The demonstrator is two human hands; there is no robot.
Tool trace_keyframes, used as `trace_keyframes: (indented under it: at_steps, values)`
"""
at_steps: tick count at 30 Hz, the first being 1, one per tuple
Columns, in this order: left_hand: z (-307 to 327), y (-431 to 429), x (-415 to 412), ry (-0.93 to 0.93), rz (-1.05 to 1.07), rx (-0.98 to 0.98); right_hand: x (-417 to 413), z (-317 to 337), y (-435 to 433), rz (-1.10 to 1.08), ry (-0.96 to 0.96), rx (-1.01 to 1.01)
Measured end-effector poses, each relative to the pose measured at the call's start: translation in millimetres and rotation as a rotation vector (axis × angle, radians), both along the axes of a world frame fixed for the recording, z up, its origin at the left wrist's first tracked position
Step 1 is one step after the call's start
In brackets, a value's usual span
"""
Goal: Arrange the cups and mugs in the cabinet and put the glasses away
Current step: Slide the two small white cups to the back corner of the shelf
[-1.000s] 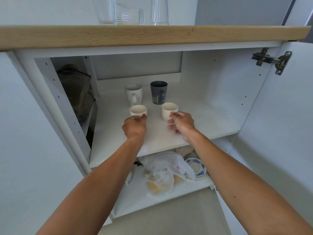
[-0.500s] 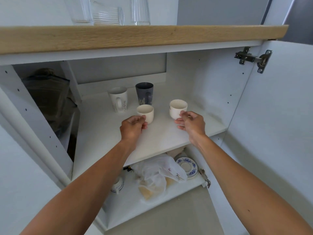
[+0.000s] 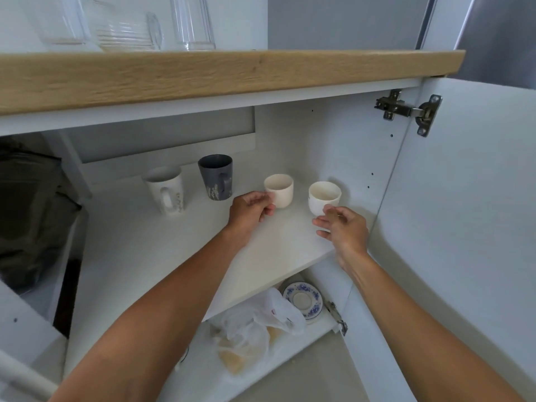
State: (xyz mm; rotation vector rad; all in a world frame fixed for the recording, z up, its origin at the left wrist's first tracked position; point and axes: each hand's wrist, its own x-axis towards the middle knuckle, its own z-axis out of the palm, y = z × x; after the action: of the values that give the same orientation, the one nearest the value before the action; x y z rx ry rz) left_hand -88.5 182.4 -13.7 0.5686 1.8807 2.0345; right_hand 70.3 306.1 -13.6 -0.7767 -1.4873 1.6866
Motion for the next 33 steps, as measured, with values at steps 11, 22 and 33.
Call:
trace_keyframes:
  at_steps: [11,22,33]
  values:
    - [-11,46,-8,0.0,-0.075,-0.005,-11,-4,10,-0.051,-0.016,0.005]
    - [-15,66,-19,0.028,-0.128,-0.034,-15,-9,18,-0.074,-0.034,0.017]
    - [-15,75,-31,0.091,-0.114,-0.089,-18,-8,17,-0.099,-0.111,0.142]
